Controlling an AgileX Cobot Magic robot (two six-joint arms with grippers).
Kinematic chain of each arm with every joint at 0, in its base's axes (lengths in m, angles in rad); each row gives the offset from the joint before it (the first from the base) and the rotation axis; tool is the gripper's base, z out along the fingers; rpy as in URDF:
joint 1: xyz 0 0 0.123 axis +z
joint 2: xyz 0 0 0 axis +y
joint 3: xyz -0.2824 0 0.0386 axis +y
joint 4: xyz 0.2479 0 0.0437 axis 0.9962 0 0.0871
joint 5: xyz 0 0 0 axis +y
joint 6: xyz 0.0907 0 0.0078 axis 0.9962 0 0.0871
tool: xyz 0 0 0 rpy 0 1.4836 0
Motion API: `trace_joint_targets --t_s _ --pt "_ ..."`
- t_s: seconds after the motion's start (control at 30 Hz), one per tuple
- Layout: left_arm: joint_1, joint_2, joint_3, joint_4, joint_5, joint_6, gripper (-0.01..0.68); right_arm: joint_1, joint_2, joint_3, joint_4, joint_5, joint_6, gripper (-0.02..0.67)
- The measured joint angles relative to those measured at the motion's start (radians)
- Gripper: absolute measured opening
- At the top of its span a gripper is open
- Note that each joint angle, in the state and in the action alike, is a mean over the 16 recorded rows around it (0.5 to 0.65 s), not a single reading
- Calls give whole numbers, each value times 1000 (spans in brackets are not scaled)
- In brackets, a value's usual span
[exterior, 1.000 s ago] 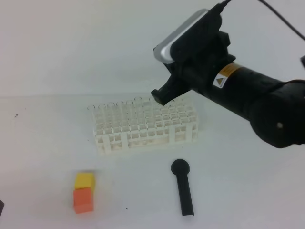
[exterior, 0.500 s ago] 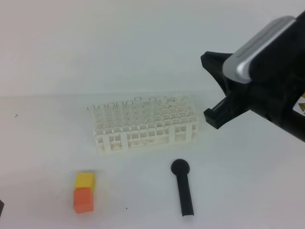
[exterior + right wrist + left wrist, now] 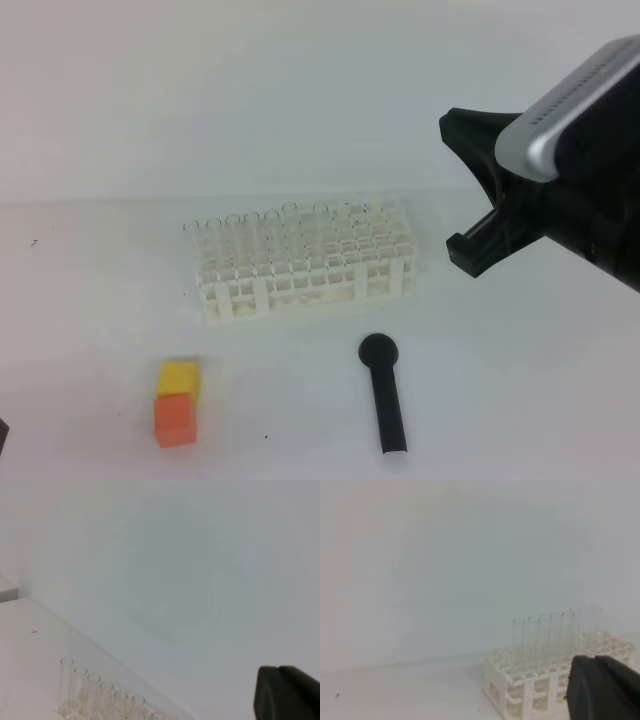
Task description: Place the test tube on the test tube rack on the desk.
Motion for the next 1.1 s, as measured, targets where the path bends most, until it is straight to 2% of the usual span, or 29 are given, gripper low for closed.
trace_joint_targets --t_s 0.23,0.43,0.8,1.1 --pt "0 0 0 0 0 0 -1 0 7 0 25 -27 -16 -1" --pt "0 0 0 0 0 0 -1 0 11 0 103 -56 -78 -1" --pt "0 0 0 0 -3 0 -1 -21 3 0 427 -56 -410 -1" --pt "0 0 0 0 -3 0 -1 -152 -54 0 613 82 -617 -1"
